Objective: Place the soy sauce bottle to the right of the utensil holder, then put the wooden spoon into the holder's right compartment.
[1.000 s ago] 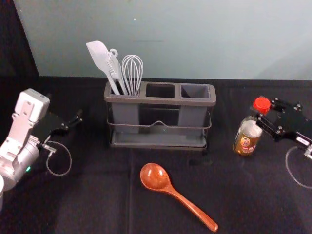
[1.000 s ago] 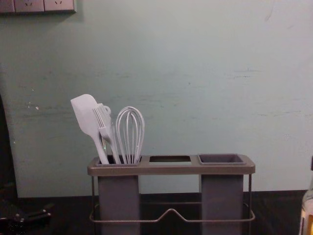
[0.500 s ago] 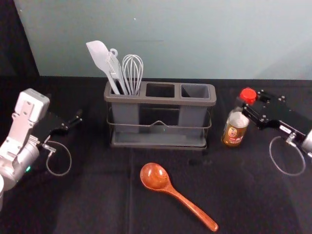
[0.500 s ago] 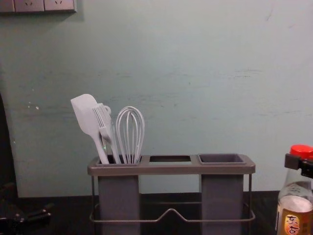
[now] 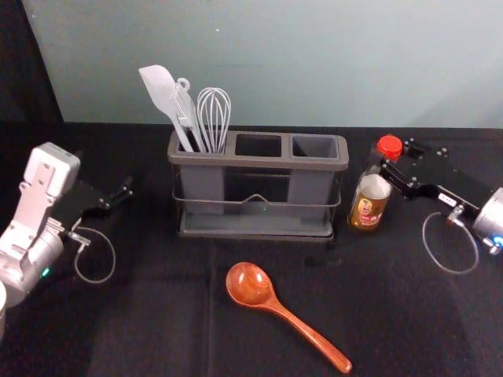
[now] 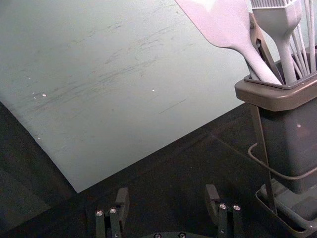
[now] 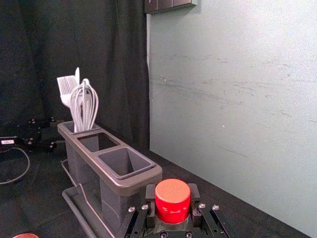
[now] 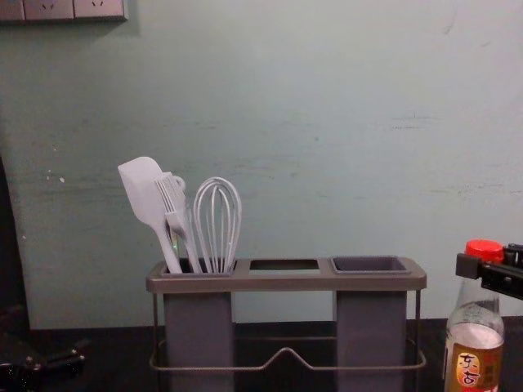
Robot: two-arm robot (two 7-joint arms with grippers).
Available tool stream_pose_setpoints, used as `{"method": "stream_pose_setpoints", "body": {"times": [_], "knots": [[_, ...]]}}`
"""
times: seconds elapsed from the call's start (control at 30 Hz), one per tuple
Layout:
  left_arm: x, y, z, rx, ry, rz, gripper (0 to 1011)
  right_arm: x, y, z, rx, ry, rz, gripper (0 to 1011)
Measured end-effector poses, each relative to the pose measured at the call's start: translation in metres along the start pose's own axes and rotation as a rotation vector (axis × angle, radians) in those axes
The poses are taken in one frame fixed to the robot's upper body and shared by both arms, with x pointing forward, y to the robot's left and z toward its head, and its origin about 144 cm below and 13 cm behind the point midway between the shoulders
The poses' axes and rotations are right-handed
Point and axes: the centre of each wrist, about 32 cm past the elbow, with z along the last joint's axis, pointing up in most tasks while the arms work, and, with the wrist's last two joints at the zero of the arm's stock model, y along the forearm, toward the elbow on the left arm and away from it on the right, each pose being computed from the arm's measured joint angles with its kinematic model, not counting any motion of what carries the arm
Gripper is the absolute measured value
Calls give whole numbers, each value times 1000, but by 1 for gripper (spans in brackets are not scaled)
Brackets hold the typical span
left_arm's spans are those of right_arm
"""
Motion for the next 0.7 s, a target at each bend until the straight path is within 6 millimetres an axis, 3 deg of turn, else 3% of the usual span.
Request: {"method": "stream_pose_setpoints", "body": {"times": [0.1, 0.13, 0.7], "knots": [[0, 0, 0, 0, 0, 0, 1005, 1, 1, -2, -5, 7, -3, 385], [0, 0, 0, 0, 0, 0, 1005, 3, 3, -5, -9, 17, -5, 1002], [0, 0, 0, 0, 0, 0, 1005, 3, 3, -5, -9, 17, -5, 1003]]}}
